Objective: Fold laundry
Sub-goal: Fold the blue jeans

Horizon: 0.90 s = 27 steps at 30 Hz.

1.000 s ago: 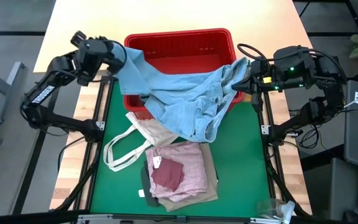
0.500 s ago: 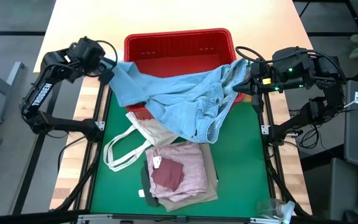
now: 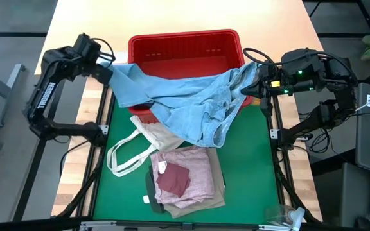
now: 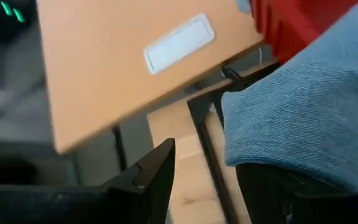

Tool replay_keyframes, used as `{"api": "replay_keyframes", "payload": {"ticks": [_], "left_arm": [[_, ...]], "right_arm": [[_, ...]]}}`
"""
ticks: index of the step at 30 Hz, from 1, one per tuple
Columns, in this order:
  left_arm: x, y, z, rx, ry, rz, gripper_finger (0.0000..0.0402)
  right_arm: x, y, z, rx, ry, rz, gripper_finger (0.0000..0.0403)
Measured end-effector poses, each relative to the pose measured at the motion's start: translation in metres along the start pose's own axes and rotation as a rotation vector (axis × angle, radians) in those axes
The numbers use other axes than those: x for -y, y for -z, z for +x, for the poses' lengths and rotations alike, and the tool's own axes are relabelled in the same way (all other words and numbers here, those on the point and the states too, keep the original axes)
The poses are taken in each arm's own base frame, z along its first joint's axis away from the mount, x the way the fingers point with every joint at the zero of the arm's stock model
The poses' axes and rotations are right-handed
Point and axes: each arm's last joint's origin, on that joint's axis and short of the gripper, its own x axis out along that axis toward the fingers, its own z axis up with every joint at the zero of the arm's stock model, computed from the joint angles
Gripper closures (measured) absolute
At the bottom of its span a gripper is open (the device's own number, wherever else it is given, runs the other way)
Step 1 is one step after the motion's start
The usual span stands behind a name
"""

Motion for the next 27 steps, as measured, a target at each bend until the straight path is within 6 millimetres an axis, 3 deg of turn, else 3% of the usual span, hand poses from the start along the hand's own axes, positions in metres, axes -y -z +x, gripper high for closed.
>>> {"api": "replay_keyframes", "payload": {"ticks": [8, 13, 18, 27], "left_arm": [[-0.001, -0.010, 0.031, -0.177, 0.311, -0.250, 0.0246], [0.004, -0.012, 0.046, -0.257, 0.353, -0.318, 0.0246], [0.006, -0.009, 0.042, -0.249, 0.442, -0.287, 0.0247], [0.019, -0.004, 0.019, -0.237, 0.937, -0.248, 0.0247]], "right_arm": [[0.000, 0.000, 0.000, 0.000, 0.000, 0.000, 0.0403], [0.000, 0.000, 0.000, -0.003, 0.000, 0.000, 0.0403], [0.000, 0.004, 0.000, -0.037, 0.005, -0.002, 0.0403], [0.001, 0.004, 0.000, -0.046, 0.006, -0.002, 0.0403]]}}
